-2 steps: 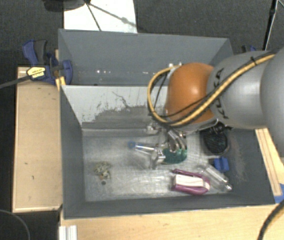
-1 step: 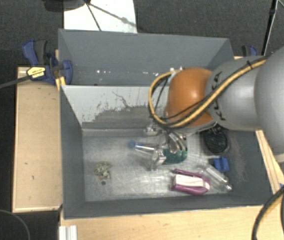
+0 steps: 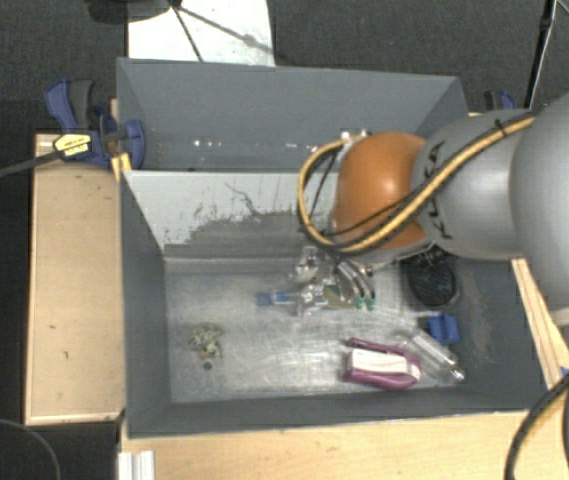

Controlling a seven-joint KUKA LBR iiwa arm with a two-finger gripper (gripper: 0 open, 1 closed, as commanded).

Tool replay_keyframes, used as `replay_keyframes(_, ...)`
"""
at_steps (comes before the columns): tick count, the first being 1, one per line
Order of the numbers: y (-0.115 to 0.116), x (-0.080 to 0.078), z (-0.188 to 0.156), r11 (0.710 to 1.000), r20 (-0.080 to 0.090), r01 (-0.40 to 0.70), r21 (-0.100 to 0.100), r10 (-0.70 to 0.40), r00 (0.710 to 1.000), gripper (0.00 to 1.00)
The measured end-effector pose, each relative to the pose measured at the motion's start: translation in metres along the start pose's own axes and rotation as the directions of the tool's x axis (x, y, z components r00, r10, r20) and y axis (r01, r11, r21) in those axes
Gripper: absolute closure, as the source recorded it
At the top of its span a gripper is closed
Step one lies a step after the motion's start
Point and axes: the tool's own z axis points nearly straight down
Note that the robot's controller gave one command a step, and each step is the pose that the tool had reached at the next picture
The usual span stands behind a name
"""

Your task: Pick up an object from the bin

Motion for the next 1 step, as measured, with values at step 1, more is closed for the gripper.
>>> replay_keyframes(1,-0.0036,-0.0003,-0.1385,0.999,-0.009,0.049,0.002,-0.049,0.999,1.0)
